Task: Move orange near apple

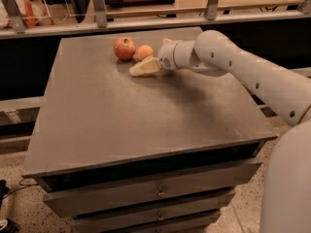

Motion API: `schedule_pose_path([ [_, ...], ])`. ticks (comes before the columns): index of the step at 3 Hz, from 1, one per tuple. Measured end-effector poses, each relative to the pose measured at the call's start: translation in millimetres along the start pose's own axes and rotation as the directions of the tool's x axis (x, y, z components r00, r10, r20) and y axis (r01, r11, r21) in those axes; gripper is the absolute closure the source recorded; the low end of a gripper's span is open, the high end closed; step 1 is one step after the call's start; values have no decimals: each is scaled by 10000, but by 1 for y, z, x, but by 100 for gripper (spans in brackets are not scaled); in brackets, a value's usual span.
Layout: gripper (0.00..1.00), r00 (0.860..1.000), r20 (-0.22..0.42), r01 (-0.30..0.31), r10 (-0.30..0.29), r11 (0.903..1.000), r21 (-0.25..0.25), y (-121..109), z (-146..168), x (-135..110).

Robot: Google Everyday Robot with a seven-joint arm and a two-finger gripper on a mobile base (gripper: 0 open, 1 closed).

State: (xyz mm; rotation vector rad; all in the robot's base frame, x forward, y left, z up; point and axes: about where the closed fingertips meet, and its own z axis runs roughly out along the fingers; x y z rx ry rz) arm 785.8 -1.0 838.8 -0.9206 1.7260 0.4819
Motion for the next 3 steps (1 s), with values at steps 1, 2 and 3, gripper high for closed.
schedule_pose_path([
  [1,0,10000,40,26,-26,10000,46,-1,-19,3],
  [2,0,9999,88,59,-62,9992,404,-8,-52,8],
  [3,0,9998,152,95,-110,9953,966,-19,-94,13],
])
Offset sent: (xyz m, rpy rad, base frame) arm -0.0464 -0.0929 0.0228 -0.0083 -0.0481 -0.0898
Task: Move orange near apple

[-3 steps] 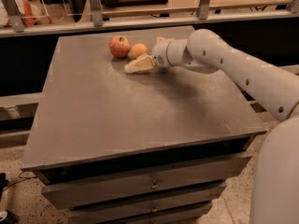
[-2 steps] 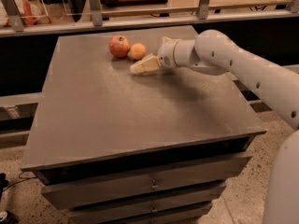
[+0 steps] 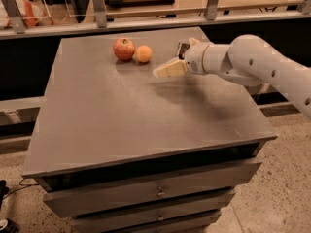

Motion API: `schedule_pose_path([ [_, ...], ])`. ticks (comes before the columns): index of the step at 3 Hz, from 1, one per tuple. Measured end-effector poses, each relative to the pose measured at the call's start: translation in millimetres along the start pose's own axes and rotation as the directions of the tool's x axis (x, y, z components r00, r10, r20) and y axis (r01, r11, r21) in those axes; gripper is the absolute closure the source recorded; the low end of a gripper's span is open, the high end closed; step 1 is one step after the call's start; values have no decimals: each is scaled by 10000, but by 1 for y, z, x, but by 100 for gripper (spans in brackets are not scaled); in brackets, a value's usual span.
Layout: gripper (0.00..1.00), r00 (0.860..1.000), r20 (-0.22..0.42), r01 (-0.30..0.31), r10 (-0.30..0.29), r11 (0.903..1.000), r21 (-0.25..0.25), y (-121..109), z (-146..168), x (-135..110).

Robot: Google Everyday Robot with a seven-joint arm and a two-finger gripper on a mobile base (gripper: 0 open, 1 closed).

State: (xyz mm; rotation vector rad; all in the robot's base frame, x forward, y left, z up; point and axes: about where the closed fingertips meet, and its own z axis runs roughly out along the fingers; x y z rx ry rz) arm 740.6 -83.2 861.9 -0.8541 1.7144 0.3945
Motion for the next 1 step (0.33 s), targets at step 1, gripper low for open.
schedule_pose_path([
  [1,0,10000,0,0,0,10000,-2,0,0,0],
])
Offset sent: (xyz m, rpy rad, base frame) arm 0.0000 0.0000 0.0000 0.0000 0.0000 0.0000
